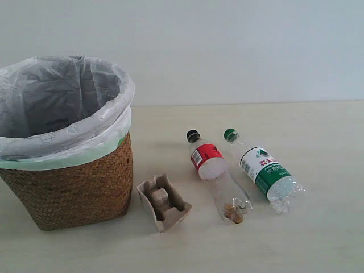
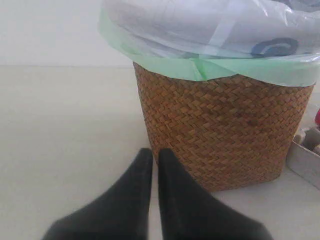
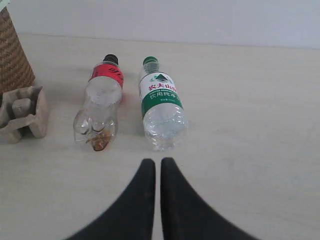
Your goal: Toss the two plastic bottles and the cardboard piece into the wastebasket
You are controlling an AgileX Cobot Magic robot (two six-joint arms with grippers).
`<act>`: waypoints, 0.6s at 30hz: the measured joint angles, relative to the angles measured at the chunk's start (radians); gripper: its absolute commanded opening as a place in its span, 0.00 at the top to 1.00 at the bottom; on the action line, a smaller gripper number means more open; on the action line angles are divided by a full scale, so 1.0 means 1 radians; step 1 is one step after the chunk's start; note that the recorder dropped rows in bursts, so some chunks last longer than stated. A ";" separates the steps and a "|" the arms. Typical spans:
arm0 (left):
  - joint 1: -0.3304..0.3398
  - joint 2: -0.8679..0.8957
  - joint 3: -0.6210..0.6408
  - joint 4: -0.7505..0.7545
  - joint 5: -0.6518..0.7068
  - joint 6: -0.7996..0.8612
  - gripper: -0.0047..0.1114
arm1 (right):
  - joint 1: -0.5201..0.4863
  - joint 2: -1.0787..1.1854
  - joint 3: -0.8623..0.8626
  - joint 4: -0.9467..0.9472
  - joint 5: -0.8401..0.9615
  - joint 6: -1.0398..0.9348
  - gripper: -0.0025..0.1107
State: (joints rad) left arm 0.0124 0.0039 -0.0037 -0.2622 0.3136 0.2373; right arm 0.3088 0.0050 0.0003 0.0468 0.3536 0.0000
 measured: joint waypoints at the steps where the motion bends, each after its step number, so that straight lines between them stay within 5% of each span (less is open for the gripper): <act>1: 0.000 0.000 0.000 0.000 0.000 0.000 0.93 | 0.000 0.000 0.000 0.000 0.000 0.000 0.97; 10: 0.000 0.000 0.000 0.000 0.000 0.000 0.93 | 0.000 0.000 0.000 0.005 0.000 0.010 0.97; 18: 0.000 0.000 0.000 0.000 0.000 0.000 0.93 | 0.000 0.000 0.000 0.324 -0.015 0.325 0.97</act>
State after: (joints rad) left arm 0.0124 0.0039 -0.0037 -0.2622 0.3136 0.2373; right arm 0.3088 0.0050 0.0003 0.3713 0.3390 0.3250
